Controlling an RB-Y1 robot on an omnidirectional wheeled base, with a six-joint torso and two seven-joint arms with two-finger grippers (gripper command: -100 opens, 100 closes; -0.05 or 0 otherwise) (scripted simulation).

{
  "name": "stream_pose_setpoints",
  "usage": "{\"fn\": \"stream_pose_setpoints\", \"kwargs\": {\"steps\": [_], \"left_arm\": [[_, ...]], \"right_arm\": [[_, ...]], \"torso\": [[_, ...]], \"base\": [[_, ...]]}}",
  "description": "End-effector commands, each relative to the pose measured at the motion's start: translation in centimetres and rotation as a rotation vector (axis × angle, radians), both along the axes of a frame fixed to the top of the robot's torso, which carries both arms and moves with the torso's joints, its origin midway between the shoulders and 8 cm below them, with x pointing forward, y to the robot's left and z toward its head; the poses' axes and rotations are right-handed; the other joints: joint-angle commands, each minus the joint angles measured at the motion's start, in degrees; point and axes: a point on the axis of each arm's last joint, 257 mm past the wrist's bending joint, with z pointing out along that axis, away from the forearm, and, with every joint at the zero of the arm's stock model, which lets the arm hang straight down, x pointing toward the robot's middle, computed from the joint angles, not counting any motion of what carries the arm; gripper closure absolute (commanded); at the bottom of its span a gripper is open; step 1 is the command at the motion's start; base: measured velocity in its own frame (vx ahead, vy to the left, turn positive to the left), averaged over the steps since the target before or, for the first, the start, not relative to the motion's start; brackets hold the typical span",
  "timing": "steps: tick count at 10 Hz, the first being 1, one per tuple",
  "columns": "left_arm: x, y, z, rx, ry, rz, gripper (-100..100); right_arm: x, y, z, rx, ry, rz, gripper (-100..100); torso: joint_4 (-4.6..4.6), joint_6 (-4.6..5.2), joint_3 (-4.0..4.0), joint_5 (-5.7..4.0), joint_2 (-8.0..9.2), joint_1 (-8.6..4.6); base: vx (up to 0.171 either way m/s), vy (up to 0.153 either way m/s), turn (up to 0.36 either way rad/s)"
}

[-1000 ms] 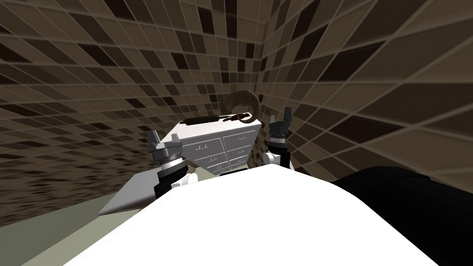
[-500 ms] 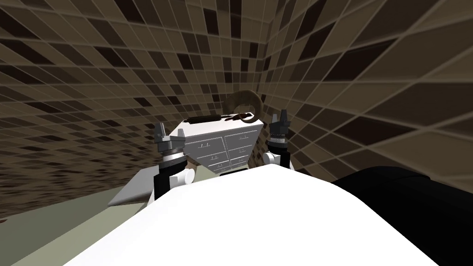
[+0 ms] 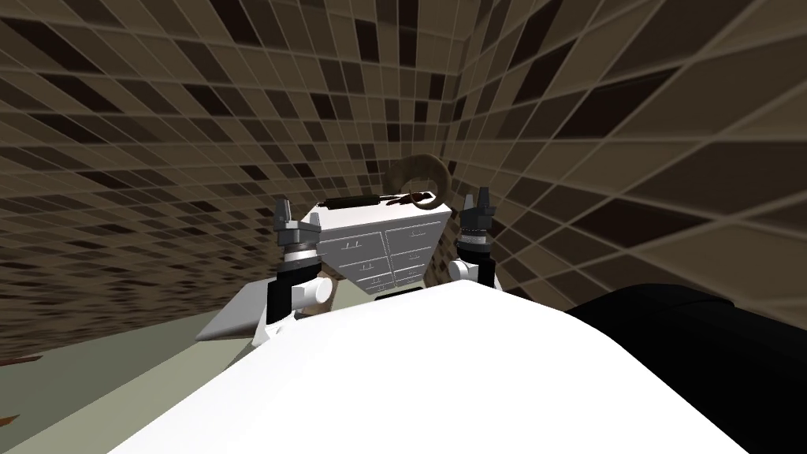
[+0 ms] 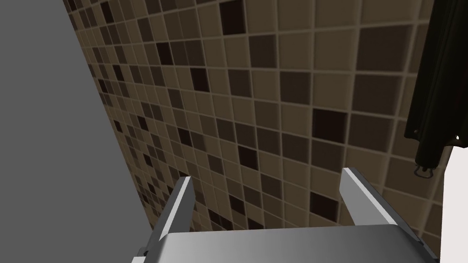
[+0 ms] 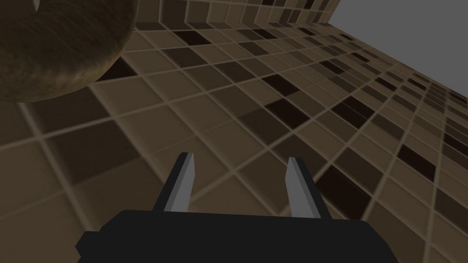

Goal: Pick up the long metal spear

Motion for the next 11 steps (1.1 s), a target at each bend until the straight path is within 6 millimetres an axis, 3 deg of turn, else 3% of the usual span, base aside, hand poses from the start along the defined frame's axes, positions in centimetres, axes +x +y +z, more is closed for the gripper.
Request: {"fn": "stream_pose_setpoints", "kwargs": {"steps": [1, 4, 5, 7, 8, 9, 10, 11], "left_arm": [[1.6, -0.1, -0.1, 0.005, 0.028, -0.015, -100], [3.5, -0.9, 1.3, 0.007, 0.023, -0.042, -100], [4.7, -0.7, 0.7, 0.007, 0.058, -0.047, -100], [5.3, -1.4, 1.9, 0.008, 0.042, -0.061, -100], [6.8, -1.3, 1.2, 0.006, 0.085, -0.068, -100], [7.1, -1.8, 2.4, 0.008, 0.066, -0.078, -100], [8.5, -1.7, 1.6, 0.003, 0.106, -0.082, -100], [9.0, -2.1, 2.2, 0.005, 0.107, -0.091, -100]], "right_arm": [[0.0, 0.0, 0.0, 0.0, 0.0, 0.0, 0], [0.0, 0.0, 0.0, 0.0, 0.0, 0.0, 0], [0.0, 0.0, 0.0, 0.0, 0.0, 0.0, 0], [0.0, 0.0, 0.0, 0.0, 0.0, 0.0, 0], [0.0, 0.0, 0.0, 0.0, 0.0, 0.0, 0], [0.0, 0.0, 0.0, 0.0, 0.0, 0.0, 0], [0.0, 0.0, 0.0, 0.0, 0.0, 0.0, 0], [0.0, 0.0, 0.0, 0.0, 0.0, 0.0, 0]], "torso": [[0.0, 0.0, 0.0, 0.0, 0.0, 0.0], [0.0, -0.01, 0.0, 0.0, 0.01, 0.01], [0.0, 0.0, 0.01, 0.0, 0.01, -0.02], [0.0, 0.0, 0.0, 0.0, 0.0, 0.0], [-0.01, 0.0, -0.01, 0.0, -0.03, -0.02], [-0.01, -0.01, -0.02, 0.0, -0.02, 0.0], [0.0, 0.0, -0.01, 0.0, -0.02, 0.0], [0.0, -0.01, 0.0, 0.0, 0.0, 0.01]], "base": [[-0.022, 0.004, 0.086], [-0.022, 0.002, 0.051], [-0.024, 0.003, 0.072], [-0.013, 0.002, 0.022], [-0.015, 0.004, 0.082], [-0.017, 0.003, 0.048], [-0.021, 0.005, 0.07], [-0.018, 0.003, 0.046]]}}
